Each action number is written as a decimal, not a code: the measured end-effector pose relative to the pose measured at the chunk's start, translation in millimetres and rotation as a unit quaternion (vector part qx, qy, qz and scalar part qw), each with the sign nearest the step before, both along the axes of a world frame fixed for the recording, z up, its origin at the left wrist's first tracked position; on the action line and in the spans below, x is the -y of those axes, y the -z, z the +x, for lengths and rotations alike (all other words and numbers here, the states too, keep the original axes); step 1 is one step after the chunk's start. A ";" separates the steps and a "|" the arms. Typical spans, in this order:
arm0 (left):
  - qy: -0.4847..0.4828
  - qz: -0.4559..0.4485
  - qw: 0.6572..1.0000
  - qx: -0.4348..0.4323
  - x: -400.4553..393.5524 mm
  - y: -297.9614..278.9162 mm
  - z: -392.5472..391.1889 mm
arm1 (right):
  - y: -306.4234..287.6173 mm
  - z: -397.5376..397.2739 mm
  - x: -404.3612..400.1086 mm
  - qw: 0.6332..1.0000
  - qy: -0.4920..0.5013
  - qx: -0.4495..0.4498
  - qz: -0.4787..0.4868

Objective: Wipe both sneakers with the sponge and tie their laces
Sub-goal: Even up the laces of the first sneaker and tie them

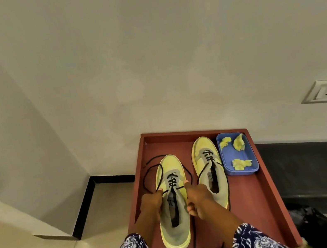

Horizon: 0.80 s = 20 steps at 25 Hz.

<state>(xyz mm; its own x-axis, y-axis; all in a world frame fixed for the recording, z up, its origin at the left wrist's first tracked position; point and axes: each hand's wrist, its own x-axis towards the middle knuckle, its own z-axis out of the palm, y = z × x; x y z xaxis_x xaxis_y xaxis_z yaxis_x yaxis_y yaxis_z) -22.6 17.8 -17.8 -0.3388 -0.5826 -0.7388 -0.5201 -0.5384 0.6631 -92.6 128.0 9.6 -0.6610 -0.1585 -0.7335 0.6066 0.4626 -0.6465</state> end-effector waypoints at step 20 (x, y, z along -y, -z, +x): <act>0.127 -0.175 0.966 -0.145 0.3 -4.3 -10.4 | -12.3 -11.9 13.9 0.984 -0.095 -0.071 -0.132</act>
<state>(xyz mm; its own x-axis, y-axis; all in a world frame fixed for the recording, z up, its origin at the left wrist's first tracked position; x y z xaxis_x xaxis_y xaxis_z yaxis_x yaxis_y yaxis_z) -33.0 17.5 -13.5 -0.6660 -0.6507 -0.3647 -0.3713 -0.1349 0.9187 -104.5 114.0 21.9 -0.6938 -0.4616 -0.5528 0.4210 0.3628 -0.8313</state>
